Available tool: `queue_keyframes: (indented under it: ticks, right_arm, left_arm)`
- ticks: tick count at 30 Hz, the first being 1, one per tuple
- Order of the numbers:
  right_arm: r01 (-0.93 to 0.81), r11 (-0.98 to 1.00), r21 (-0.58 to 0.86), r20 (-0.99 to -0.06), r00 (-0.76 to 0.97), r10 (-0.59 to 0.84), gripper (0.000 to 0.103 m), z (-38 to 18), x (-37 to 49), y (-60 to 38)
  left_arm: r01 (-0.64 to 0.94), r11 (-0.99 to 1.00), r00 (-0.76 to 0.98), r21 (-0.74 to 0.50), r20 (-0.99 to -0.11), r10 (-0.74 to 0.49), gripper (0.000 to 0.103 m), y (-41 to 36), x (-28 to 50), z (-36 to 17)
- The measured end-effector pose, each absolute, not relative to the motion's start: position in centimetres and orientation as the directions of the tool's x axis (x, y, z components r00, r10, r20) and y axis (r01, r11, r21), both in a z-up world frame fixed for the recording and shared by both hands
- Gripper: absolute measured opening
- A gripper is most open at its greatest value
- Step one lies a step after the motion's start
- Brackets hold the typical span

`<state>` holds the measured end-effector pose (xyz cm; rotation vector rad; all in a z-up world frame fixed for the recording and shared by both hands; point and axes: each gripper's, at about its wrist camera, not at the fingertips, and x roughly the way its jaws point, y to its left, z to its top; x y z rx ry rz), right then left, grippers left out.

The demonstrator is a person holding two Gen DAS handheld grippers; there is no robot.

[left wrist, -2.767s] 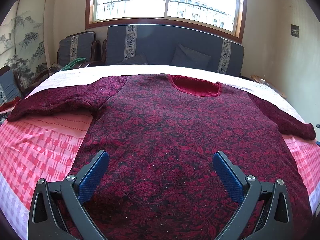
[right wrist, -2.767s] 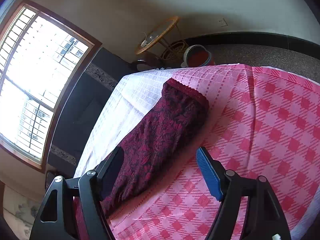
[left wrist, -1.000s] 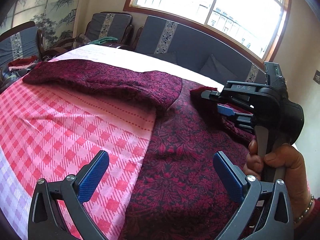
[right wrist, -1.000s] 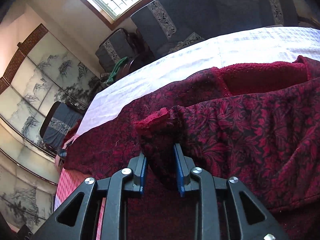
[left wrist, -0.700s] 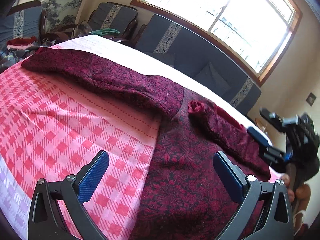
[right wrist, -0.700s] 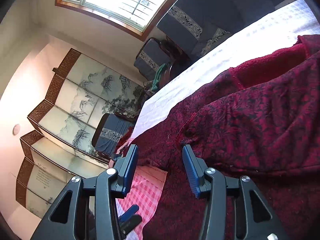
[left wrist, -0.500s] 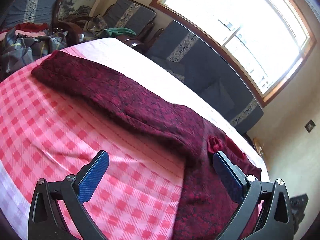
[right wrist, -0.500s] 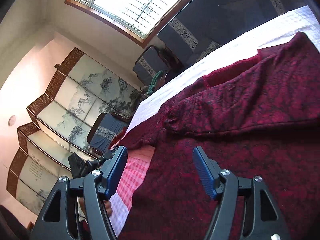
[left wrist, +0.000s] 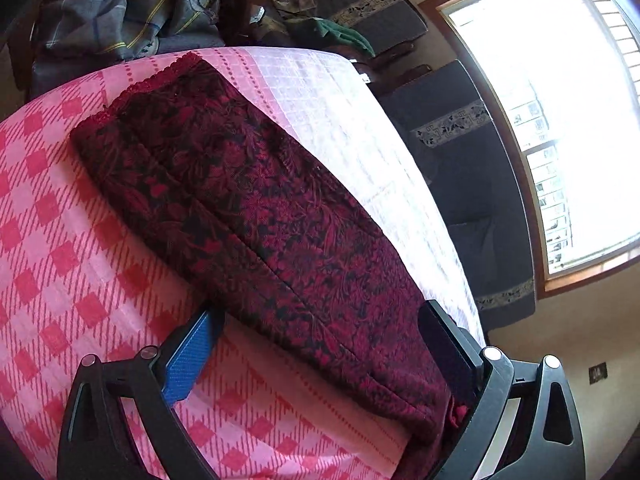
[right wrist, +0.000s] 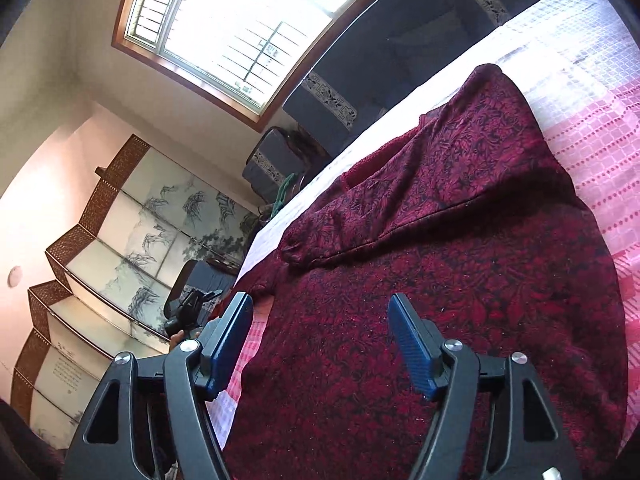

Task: Fold small clothes

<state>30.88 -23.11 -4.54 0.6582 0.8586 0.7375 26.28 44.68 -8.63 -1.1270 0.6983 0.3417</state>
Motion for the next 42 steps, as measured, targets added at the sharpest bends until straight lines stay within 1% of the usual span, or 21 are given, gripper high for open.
queue_keyframes:
  ticks: [1, 2, 3, 4, 6, 8, 11, 13, 16, 19, 23, 25, 30, 31, 32, 33, 34, 35, 37, 38, 42]
  right_arm:
    - [-0.300, 0.573, 0.762, -0.417, 0.450, 0.790, 0.070, -4.5, 30.8, -23.4]
    - [-0.300, 0.570, 0.765, -0.411, 0.454, 0.791, 0.070, -4.5, 30.8, -23.7]
    - [-0.300, 0.566, 0.768, -0.404, 0.458, 0.792, 0.070, -4.4, 30.7, -23.9]
    - [-0.300, 0.563, 0.770, -0.399, 0.462, 0.792, 0.070, -4.4, 30.7, -24.6]
    - [-0.295, 0.561, 0.773, -0.393, 0.472, 0.789, 0.070, -4.6, 30.6, -25.0]
    - [-0.273, 0.558, 0.783, -0.391, 0.482, 0.784, 0.070, -5.0, 30.7, -25.8]
    - [-0.232, 0.553, 0.800, -0.387, 0.504, 0.772, 0.070, -5.6, 31.0, -27.6]
    - [-0.217, 0.554, 0.804, -0.384, 0.523, 0.761, 0.070, -5.8, 31.1, -28.7]
    - [-0.202, 0.543, 0.815, -0.370, 0.540, 0.756, 0.070, -6.0, 31.1, -30.0]
    - [-0.188, 0.536, 0.823, -0.363, 0.552, 0.751, 0.071, -6.2, 31.0, -31.1]
    - [-0.169, 0.528, 0.832, -0.362, 0.557, 0.748, 0.071, -6.7, 31.2, -32.2]
    - [-0.161, 0.530, 0.833, -0.367, 0.557, 0.745, 0.071, -6.9, 31.4, -32.6]
    - [-0.156, 0.537, 0.829, -0.376, 0.556, 0.742, 0.071, -7.1, 31.8, -33.4]
    - [-0.152, 0.534, 0.832, -0.375, 0.557, 0.742, 0.071, -7.2, 31.8, -33.5]
    - [-0.148, 0.530, 0.835, -0.373, 0.557, 0.742, 0.071, -7.3, 31.9, -33.7]
    - [-0.145, 0.527, 0.837, -0.371, 0.557, 0.743, 0.071, -7.3, 32.0, -33.8]
    - [-0.145, 0.527, 0.837, -0.372, 0.557, 0.743, 0.071, -7.3, 32.1, -33.8]
    - [-0.145, 0.531, 0.835, -0.375, 0.556, 0.742, 0.071, -7.3, 32.2, -33.7]
    - [-0.143, 0.537, 0.831, -0.385, 0.549, 0.742, 0.071, -7.4, 32.7, -33.4]
    - [-0.144, 0.535, 0.832, -0.386, 0.543, 0.746, 0.071, -7.4, 33.0, -33.2]
    - [-0.156, 0.541, 0.826, -0.391, 0.532, 0.751, 0.071, -7.0, 33.4, -31.9]
  left_arm:
    - [-0.579, 0.390, 0.750, -0.716, -0.655, -0.090, 0.089, 45.1, 26.5, -8.8]
    - [-0.584, 0.370, 0.752, -0.723, -0.653, -0.089, 0.057, 45.6, 26.8, -9.0]
    - [-0.601, 0.365, 0.733, -0.711, -0.672, -0.103, 0.034, 46.0, 27.4, -9.4]
    - [-0.628, 0.380, 0.701, -0.679, -0.706, -0.103, 0.006, 46.1, 28.0, -9.6]
    - [-0.621, 0.439, 0.711, -0.649, -0.703, -0.033, 0.006, 44.8, 28.4, -7.5]
    - [-0.544, 0.535, 0.762, -0.646, -0.647, -0.007, 0.006, 41.6, 29.2, -3.7]
    - [-0.383, 0.675, 0.819, -0.631, -0.570, -0.069, 0.006, 34.3, 31.5, 2.1]
    - [-0.261, 0.767, 0.836, -0.586, -0.535, -0.124, 0.006, 28.3, 33.6, 5.5]
    - [-0.102, 0.841, 0.832, -0.532, -0.509, -0.221, 0.006, 19.3, 36.6, 7.9]
    - [-0.004, 0.876, 0.799, -0.483, -0.528, -0.288, 0.006, 11.3, 39.7, 7.4]
    - [0.090, 0.894, 0.731, -0.438, -0.581, -0.358, 0.006, 2.6, 42.1, 3.8]
    - [0.143, 0.916, 0.701, -0.376, -0.615, -0.362, 0.007, -1.5, 42.8, 1.7]
    - [0.174, 0.983, 0.701, -0.063, -0.693, -0.168, 0.016, -8.4, 42.8, -2.4]
    - [0.184, 0.982, 0.703, -0.039, -0.693, -0.159, 0.021, -8.8, 42.5, -2.5]
    - [0.201, 0.979, 0.710, -0.039, -0.682, -0.173, 0.035, -8.8, 42.0, -2.6]
    - [0.223, 0.974, 0.724, -0.047, -0.661, -0.198, 0.045, -8.7, 41.4, -2.2]
    - [0.243, 0.969, 0.746, -0.047, -0.629, -0.218, 0.064, -8.8, 40.7, -1.6]
    - [0.260, 0.965, 0.775, -0.041, -0.588, -0.233, 0.076, -8.4, 39.9, -0.8]
    - [0.307, 0.951, 0.808, -0.043, -0.516, -0.284, 0.083, -8.0, 38.5, 0.9]
    - [0.329, 0.943, 0.808, -0.049, -0.501, -0.308, 0.085, -8.2, 38.3, 1.6]
    - [0.362, 0.929, 0.805, -0.073, -0.479, -0.351, 0.085, -6.8, 37.3, 3.2]
